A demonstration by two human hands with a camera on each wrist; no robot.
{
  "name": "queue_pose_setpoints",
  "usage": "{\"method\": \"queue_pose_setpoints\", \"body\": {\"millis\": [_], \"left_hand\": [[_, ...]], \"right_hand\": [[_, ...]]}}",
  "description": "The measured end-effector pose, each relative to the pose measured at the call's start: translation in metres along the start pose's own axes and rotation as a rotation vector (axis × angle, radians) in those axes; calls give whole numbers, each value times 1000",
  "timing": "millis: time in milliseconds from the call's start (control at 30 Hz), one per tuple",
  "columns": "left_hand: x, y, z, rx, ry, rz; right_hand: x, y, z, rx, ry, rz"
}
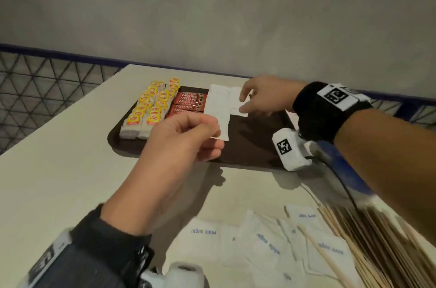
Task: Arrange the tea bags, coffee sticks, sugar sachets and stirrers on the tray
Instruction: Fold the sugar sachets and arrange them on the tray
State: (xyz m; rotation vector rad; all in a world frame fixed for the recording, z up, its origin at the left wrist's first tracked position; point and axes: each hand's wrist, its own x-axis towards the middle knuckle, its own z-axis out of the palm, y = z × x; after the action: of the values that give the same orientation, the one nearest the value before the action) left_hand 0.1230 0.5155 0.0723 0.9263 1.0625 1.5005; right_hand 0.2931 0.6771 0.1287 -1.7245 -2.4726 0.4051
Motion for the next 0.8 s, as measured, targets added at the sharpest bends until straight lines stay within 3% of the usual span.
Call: {"method": "queue_pose_setpoints", "body": {"millis": [100,167,233,400,600,733,800], "left_hand": [[2,-1,-4,-5,25,1],[3,-2,-6,7,45,1],[3,-2,-7,32,60,-3],[1,-4,-7,76,51,-1],[-6,-6,-3,110,1,10],[-5,-8,-1,119,7,-4],[-2,-7,-1,101,28,-7]], "right_hand": [[-63,-19,0,-108,-335,-150],[-106,-28,10,-196,-559,-150],[-140,-33,24,-318,-651,-141],[-172,-26,59,-358,-490,-140],[-174,-32,61,-149,-389,-168],[-168,-37,50,227,-371,-129],[-165,-41,45,523,-287,-67]]}}
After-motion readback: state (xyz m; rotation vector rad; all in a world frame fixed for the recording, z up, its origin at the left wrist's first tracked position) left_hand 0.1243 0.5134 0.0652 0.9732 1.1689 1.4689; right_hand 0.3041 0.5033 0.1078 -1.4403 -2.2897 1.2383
